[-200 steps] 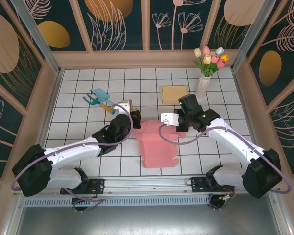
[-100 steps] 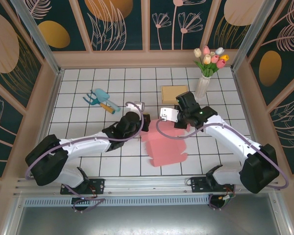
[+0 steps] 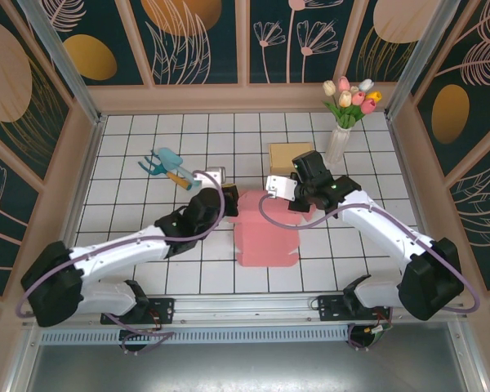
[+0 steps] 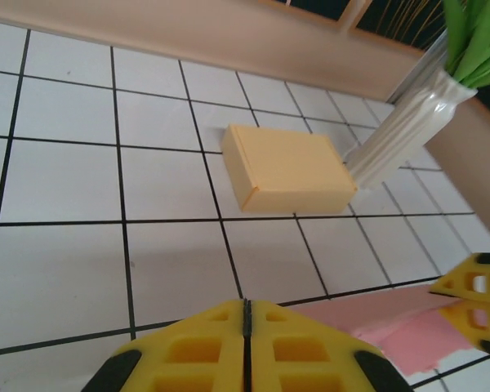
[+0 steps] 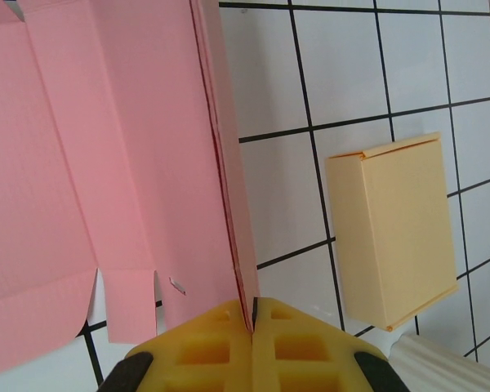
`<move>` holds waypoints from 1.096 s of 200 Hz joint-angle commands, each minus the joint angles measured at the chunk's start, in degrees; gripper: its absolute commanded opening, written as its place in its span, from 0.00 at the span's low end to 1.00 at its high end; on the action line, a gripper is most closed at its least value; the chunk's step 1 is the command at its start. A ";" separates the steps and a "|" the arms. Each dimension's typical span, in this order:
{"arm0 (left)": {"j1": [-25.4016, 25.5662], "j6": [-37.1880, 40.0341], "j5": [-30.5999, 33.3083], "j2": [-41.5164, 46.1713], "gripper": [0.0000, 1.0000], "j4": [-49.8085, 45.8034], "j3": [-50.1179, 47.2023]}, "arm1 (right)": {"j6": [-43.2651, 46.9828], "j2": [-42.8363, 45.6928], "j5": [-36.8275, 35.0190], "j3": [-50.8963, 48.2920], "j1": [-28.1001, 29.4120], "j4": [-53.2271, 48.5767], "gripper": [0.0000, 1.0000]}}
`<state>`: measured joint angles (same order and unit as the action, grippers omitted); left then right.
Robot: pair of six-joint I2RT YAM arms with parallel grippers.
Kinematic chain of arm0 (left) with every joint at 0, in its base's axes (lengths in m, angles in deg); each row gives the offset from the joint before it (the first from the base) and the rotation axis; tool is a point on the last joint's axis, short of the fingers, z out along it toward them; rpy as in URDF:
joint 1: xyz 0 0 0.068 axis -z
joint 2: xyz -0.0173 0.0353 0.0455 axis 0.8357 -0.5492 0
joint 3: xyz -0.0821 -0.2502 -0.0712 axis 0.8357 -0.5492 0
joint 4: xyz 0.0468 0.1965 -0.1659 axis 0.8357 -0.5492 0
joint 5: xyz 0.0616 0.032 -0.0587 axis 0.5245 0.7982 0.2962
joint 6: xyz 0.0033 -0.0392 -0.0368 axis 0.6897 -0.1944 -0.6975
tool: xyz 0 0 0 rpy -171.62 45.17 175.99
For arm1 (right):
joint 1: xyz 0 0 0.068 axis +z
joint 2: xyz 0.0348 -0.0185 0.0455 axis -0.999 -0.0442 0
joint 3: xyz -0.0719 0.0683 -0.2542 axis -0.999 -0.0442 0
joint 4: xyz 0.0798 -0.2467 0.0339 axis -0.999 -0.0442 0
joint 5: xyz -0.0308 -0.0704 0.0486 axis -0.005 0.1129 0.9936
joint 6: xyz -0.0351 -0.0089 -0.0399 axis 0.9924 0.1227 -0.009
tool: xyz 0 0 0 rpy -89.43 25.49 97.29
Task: Fold the paper box
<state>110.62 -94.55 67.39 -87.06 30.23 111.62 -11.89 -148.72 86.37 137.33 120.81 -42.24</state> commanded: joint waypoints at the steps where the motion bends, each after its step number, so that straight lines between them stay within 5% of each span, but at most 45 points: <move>1: 2.95 -1.32 -2.79 2.08 0.10 -0.97 -2.83 | -1.79 0.59 -0.89 0.23 -0.44 1.23 0.00; 57: 7.14 -7.27 -9.26 1.33 0.08 9.48 -9.33 | -2.49 0.32 -0.92 -0.36 -0.82 1.20 0.00; 92: 6.33 -5.60 2.22 -0.27 0.05 7.40 -8.99 | -2.65 0.62 -0.26 -0.63 -0.99 1.18 0.00; 133: 0.29 -5.01 1.36 0.53 0.02 9.51 -9.64 | -2.40 1.89 0.58 -1.67 -0.94 2.30 0.00; 219: -0.97 -0.92 1.66 -5.73 0.02 11.35 -2.71 | -2.49 2.02 2.28 -1.70 0.21 3.04 0.00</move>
<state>109.83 -98.53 69.11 -91.08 38.73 104.91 -13.34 -147.91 87.04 136.44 120.24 -40.87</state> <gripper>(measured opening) 0.059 0.067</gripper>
